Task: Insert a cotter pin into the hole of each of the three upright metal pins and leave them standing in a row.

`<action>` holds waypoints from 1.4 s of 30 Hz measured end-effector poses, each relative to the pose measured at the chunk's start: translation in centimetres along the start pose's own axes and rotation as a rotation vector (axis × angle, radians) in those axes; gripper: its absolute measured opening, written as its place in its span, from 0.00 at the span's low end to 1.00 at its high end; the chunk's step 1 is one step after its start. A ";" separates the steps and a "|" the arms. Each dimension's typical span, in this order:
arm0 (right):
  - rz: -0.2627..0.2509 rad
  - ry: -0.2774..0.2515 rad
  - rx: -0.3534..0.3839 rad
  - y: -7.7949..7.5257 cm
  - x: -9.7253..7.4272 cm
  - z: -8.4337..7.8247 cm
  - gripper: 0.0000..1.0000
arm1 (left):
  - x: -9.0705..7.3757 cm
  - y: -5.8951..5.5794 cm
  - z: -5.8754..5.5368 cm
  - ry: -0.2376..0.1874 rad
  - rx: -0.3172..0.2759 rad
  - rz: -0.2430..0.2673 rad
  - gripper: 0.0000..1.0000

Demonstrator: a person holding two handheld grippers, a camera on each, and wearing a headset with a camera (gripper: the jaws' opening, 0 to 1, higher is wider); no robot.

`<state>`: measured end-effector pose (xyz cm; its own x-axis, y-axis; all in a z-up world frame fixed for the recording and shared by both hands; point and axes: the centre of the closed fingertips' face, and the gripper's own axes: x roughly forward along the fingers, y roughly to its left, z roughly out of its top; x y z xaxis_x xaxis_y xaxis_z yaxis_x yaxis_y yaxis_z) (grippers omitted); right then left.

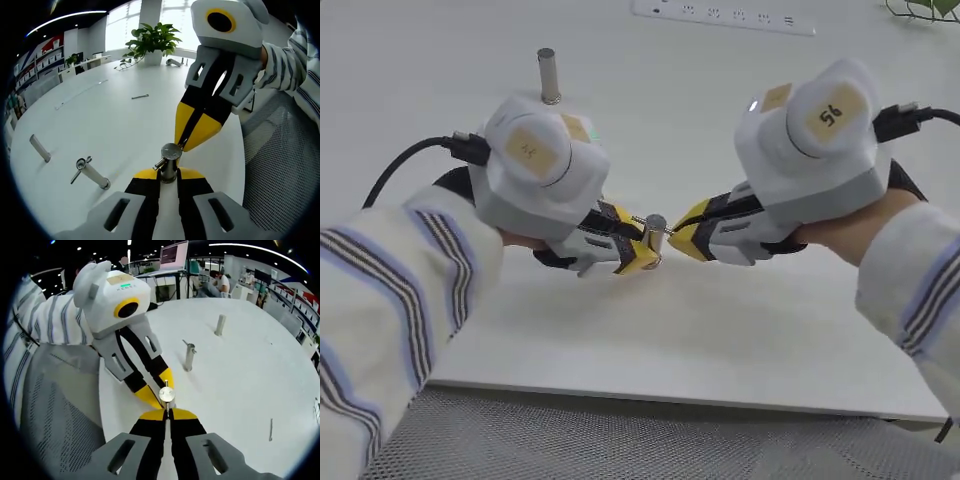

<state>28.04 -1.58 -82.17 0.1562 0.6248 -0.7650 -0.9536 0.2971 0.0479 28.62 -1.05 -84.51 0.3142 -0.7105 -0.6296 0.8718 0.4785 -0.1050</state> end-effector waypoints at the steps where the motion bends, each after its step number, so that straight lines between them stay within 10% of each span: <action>1: 0.001 0.000 0.000 0.0 0.0 0.0 0.04 | 0.0 0.0 0.0 0.000 -0.001 -0.001 0.11; 28: 0.011 -0.029 -0.021 0.6 0.0 0.0 0.05 | 0.4 0.0 -1.5 0.041 0.021 0.004 0.00; 42: 0.015 -0.029 -0.001 0.5 -0.4 -0.6 0.05 | 1.2 -0.3 0.0 -0.011 0.049 -0.026 0.17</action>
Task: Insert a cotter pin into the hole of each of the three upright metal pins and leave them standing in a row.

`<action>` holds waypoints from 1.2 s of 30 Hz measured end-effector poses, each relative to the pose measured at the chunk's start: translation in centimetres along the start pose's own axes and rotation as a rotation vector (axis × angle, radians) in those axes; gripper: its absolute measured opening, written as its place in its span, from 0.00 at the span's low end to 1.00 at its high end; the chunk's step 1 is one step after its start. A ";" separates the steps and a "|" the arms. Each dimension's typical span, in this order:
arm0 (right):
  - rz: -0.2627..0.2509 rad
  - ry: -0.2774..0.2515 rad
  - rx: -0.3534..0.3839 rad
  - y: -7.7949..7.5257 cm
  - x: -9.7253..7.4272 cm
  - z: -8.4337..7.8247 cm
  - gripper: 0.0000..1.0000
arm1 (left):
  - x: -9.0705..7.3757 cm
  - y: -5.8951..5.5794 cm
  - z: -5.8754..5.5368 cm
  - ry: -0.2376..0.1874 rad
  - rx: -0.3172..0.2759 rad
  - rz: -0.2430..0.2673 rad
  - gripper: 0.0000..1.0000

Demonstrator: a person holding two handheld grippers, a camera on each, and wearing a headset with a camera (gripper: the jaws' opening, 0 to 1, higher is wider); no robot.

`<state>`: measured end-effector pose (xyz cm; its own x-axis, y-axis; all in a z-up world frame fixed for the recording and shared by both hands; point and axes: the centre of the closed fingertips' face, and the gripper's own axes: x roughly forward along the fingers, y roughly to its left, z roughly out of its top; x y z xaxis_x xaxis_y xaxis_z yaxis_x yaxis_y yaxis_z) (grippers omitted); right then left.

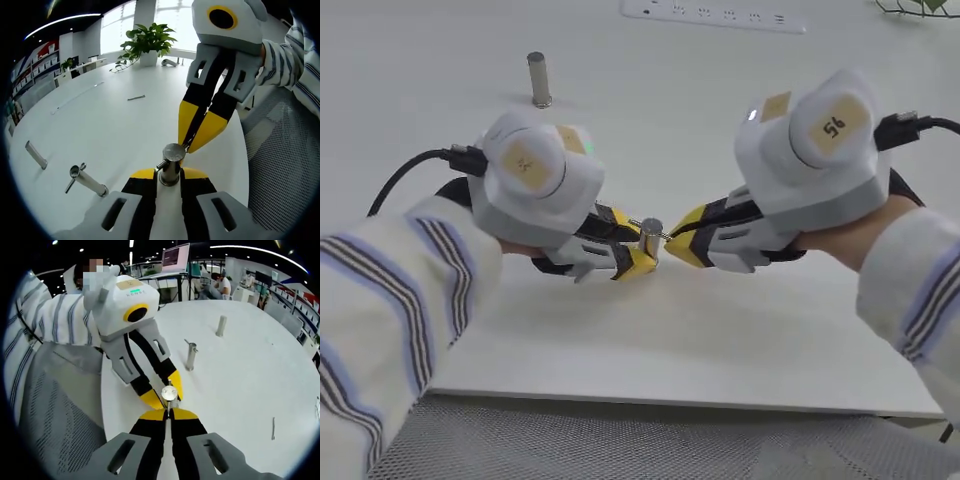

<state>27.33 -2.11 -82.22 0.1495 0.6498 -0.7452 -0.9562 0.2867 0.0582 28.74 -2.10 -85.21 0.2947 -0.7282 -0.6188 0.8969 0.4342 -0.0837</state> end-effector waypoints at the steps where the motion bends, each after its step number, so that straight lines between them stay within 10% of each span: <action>1: -0.003 -0.003 0.009 0.0 0.0 0.0 0.05 | 0.2 -0.2 0.0 0.001 0.001 -0.011 0.16; 36: 0.020 -0.016 0.040 0.1 -0.3 0.1 0.03 | -0.5 -0.5 -0.9 0.039 -0.022 -0.018 0.13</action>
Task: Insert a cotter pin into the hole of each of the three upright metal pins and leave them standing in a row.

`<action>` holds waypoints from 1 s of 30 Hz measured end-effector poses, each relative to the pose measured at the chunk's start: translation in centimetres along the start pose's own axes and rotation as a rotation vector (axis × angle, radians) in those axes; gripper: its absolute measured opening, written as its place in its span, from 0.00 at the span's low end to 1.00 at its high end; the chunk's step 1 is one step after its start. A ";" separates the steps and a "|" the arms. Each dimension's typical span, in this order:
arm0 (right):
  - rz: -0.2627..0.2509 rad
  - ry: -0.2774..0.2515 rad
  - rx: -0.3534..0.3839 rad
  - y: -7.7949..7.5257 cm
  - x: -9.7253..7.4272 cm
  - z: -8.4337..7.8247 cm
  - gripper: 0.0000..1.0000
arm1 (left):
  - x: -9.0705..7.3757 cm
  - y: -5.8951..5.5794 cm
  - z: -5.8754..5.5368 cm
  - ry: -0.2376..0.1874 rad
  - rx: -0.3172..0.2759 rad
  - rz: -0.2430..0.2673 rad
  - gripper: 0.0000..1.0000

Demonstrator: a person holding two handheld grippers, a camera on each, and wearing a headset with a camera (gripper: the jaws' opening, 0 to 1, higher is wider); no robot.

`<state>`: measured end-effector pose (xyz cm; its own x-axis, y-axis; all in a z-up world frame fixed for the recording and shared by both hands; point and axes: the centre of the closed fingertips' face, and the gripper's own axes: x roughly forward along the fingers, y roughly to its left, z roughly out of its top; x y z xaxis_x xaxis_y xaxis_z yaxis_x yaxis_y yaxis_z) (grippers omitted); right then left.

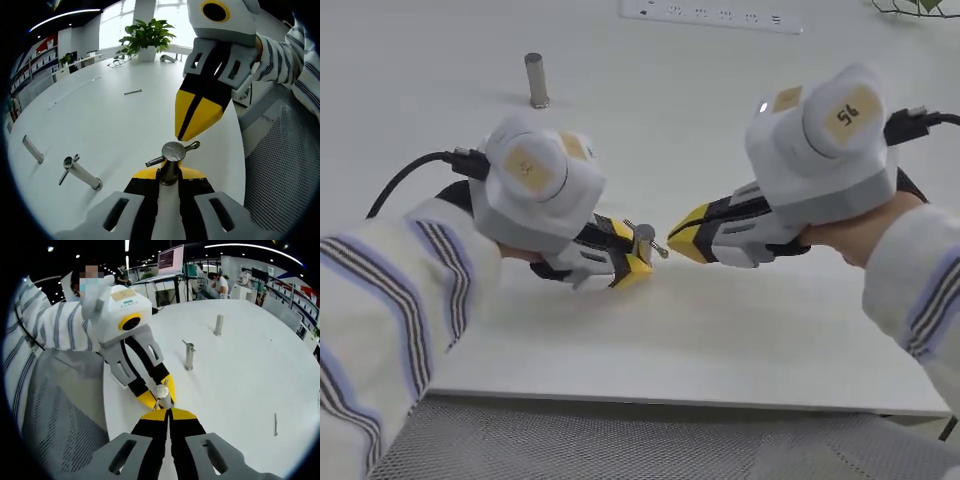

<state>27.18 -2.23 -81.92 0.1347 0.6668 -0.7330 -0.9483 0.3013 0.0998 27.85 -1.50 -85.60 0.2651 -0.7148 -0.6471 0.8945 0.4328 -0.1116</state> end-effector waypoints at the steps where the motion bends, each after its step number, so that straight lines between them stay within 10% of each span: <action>1: 0.000 0.004 -0.008 0.0 -0.1 -0.2 0.03 | 0.0 0.0 0.0 -0.001 -0.001 0.002 0.13; 30: 0.035 -0.012 0.022 1.3 0.1 0.1 0.03 | 0.1 0.1 0.0 0.002 -0.003 0.001 0.13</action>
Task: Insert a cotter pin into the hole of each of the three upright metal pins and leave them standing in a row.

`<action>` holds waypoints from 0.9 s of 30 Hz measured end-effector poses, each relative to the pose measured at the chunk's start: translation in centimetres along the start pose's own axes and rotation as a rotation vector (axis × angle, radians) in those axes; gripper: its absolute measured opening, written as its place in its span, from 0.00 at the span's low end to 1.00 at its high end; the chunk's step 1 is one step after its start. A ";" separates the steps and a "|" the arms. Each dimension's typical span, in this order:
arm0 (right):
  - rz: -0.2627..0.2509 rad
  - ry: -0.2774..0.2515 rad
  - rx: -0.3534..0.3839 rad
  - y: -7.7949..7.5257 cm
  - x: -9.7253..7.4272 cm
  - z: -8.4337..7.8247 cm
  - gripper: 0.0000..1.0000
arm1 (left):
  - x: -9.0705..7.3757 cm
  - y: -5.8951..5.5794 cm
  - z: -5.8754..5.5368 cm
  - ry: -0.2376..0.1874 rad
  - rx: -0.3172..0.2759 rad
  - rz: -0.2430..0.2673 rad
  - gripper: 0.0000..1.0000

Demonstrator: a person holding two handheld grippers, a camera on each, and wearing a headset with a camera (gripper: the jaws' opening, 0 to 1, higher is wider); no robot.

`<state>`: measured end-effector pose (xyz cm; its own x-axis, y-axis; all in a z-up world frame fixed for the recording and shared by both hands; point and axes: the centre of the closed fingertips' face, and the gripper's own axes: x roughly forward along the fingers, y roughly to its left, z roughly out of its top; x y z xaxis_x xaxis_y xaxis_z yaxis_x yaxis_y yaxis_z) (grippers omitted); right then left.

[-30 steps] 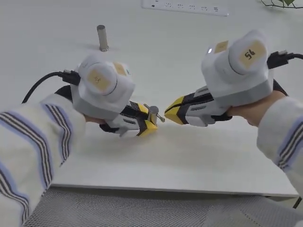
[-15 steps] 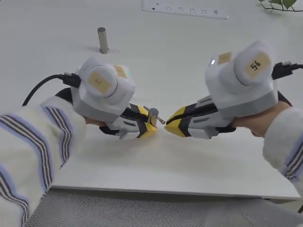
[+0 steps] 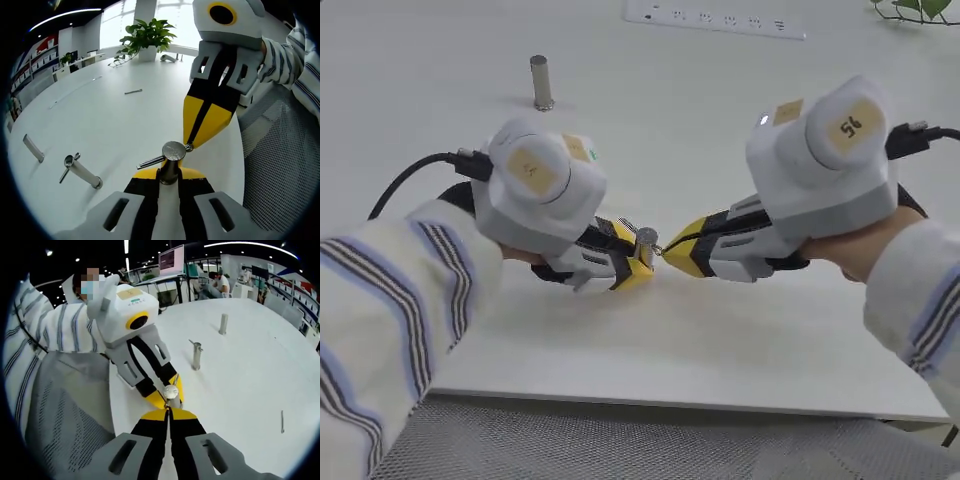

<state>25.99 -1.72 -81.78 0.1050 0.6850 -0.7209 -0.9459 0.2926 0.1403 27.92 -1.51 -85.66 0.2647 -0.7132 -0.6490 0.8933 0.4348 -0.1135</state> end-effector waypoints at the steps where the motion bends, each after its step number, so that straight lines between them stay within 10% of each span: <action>1: 0.002 0.001 -0.001 0.1 0.0 0.0 0.03 | 0.0 0.0 0.0 0.000 0.000 0.000 0.13; 27: -0.014 -0.008 0.067 -0.6 0.3 0.0 0.06 | -0.3 -0.2 -0.2 0.004 -0.005 0.003 0.12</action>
<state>26.53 -1.73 -82.08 0.1206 0.6857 -0.7179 -0.9216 0.3460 0.1758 27.64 -1.28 -85.60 0.2659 -0.7098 -0.6523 0.8908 0.4395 -0.1152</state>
